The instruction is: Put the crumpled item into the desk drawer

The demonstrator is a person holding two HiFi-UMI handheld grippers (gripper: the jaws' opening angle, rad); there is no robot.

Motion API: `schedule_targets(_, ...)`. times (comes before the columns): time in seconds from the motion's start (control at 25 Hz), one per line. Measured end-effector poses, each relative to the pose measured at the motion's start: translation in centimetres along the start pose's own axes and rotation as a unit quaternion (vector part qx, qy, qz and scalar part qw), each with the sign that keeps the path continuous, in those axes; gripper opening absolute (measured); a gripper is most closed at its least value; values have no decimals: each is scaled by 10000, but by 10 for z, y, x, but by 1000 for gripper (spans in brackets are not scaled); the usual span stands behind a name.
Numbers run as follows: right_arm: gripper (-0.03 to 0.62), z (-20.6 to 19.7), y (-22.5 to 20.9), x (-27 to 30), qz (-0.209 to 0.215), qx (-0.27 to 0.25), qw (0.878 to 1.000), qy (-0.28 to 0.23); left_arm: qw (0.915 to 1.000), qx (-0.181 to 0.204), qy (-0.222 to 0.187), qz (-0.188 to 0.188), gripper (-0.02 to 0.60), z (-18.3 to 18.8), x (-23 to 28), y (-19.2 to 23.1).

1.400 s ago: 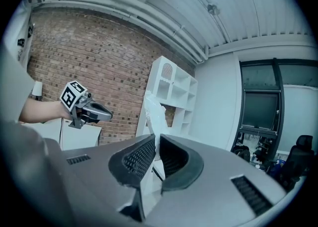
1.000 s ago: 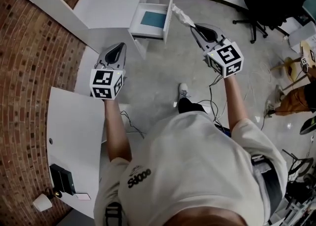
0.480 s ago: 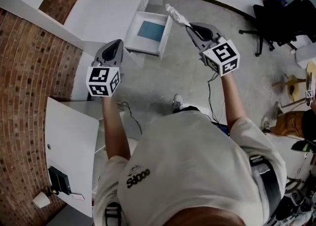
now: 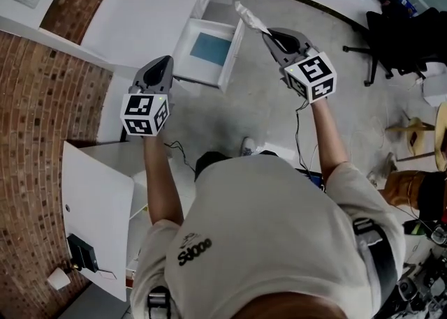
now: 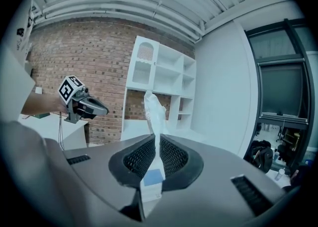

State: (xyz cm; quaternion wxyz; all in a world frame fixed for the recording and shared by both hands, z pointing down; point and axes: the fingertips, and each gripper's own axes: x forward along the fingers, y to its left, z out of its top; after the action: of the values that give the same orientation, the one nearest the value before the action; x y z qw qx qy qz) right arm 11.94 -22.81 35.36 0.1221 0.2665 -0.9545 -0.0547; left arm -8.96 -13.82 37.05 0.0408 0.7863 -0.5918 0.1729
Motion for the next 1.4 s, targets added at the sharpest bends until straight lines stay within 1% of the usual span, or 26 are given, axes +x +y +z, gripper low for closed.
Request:
schedule_targets(0.16,25,-8,-8,26,98,22,9998,149,10000,-7,65,2,18,-3,17,17)
schedule_targets(0.32,25,-17,-6,56,144,-33,9992,360,9999,44,111,-89,18,-12,35,43)
schedule_targets(0.48,25,-22,-15,93,10,-6,9986,528,9997,48,55,-247,18,-15,62,78)
schedule_targets(0.64,25,-31,-26,134,-116,123,9970,751,9992,-7,187,-344,18,-29,94,118)
schedule_targets(0.8,23,-47,-34,177,-132,216,9948,983,9982,-94,327,-489,18,-46,127,152)
schedule_targets(1.0,23,-76,-35,231,1,295,9892,1438,9968,-185,433,-647,18,-64,167,185)
schedule_targets(1.12,23,-96,-36,263,27,434,9852,1657,9951,-272,519,-791,18,-78,188,201)
schedule_targets(1.24,25,-125,-38,293,108,573,9779,2008,9931,-343,645,-922,18,-94,208,213)
schedule_targets(1.4,25,-166,-46,324,127,530,9682,2440,9898,-396,822,-1092,18,-113,233,224)
